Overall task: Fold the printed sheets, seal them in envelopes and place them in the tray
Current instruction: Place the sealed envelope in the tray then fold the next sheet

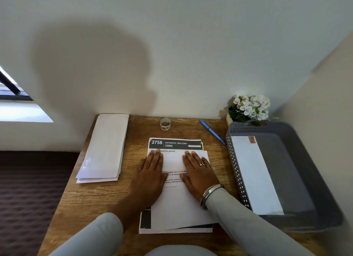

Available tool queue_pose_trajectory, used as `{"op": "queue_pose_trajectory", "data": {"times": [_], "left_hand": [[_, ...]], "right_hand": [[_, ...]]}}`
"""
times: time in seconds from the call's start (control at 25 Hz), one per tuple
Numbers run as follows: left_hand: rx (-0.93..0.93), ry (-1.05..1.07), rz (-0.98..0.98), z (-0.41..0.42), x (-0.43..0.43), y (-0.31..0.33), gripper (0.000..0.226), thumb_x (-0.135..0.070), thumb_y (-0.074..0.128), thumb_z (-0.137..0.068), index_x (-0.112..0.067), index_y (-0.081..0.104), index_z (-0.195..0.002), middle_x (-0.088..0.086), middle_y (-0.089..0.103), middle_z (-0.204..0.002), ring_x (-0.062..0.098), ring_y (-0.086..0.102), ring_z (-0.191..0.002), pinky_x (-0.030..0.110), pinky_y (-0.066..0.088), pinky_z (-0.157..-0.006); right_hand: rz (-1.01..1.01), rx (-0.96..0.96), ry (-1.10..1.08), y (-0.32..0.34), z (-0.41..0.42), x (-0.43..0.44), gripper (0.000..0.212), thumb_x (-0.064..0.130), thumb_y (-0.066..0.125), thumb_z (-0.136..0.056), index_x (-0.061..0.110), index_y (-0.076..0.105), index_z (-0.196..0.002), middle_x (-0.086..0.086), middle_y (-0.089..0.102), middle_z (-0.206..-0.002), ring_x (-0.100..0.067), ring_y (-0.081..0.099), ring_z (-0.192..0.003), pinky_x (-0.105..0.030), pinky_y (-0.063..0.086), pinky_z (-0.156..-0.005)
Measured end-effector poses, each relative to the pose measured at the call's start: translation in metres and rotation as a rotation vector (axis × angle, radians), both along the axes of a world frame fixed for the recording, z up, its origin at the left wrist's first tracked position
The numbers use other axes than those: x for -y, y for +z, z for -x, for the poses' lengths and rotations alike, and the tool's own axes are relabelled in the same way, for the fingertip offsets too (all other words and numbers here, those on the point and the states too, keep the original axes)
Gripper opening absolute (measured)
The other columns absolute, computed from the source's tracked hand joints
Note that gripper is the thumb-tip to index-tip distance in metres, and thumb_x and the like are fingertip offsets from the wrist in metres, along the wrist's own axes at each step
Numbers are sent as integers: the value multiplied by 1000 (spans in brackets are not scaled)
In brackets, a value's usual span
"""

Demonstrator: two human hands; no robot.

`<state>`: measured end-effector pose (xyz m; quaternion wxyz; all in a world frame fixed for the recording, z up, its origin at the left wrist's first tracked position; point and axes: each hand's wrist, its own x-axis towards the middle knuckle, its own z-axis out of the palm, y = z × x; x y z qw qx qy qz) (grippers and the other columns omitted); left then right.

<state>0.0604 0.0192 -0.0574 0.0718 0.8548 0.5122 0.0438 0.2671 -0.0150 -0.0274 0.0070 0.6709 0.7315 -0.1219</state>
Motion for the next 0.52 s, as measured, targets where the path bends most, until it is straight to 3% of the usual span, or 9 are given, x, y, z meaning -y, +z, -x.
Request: {"op": "queue_pose_trajectory", "data": {"times": [0.12, 0.24, 0.36, 0.52], "left_hand": [[-23, -2, 12, 2, 1, -4, 75, -58, 17, -101, -10, 13, -159, 10, 11, -166, 26, 8, -154, 48, 12, -123], [-56, -6, 28, 2, 0, -5, 75, -59, 13, -101, -10, 14, -159, 12, 12, -166, 27, 6, -154, 49, 14, -123], [-75, -14, 41, 5, 0, -6, 75, -59, 11, -101, -11, 14, -159, 11, 12, -167, 26, 5, -154, 49, 14, -124], [-66, -23, 51, 2, 0, -1, 78, -61, 10, -99, -12, 6, -159, 9, 6, -167, 25, -1, -154, 46, 7, -125]], "right_hand": [[37, -4, -108, 3, 13, -5, 68, 46, 32, -101, 15, 11, -157, -6, 5, -166, -24, 3, -152, -44, 7, -123], [50, -8, 57, 5, 39, -13, 66, 33, 39, -101, 15, 10, -157, -7, 3, -166, -24, 0, -152, -44, 6, -124], [35, 2, 134, 4, 41, -13, 64, 31, 37, -101, 16, 10, -157, -4, 3, -166, -22, -1, -152, -41, 4, -123], [39, -2, -72, 8, 2, -5, 63, 36, 31, -102, 16, 7, -157, -2, 3, -166, -20, 1, -152, -41, 8, -124]]}}
